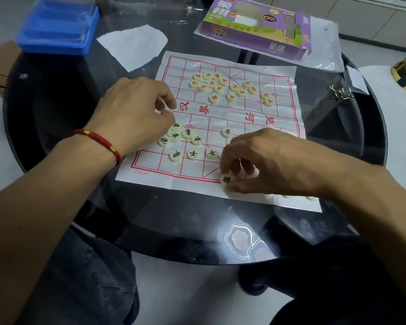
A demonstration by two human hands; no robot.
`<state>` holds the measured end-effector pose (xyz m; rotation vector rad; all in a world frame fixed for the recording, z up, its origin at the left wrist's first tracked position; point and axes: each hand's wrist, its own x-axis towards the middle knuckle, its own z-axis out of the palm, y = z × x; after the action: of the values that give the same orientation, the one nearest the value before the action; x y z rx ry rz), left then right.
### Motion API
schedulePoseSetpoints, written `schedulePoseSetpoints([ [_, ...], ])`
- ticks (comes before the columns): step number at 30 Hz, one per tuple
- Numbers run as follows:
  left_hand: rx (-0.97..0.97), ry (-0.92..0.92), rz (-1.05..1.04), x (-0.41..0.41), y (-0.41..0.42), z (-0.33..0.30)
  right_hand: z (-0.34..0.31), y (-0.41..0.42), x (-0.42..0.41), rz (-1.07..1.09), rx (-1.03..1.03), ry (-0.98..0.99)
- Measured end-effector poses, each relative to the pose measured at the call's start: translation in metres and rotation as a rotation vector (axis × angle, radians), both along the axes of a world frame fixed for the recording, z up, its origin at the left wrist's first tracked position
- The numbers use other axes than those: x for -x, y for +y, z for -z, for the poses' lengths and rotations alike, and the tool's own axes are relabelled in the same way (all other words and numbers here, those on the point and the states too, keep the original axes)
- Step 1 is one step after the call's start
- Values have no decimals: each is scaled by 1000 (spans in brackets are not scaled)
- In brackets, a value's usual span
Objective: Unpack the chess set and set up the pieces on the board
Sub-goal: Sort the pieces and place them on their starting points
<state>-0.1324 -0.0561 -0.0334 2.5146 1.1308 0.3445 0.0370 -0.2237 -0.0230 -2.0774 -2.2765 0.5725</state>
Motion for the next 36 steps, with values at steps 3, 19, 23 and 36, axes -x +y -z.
schedulePoseSetpoints([
  [3,-1,9,9,-3,-1,1,3,-2,0,15,10,-9],
  [19,2,25,130,-5,-4,2,9,9,-7,80,-168,-25],
  [23,56,196,476,-2,-9,-1,20,22,-2,77,-188,-125],
  [36,-18,219,659,-1,-18,6,-1,-15,-9,90,-60,-53],
])
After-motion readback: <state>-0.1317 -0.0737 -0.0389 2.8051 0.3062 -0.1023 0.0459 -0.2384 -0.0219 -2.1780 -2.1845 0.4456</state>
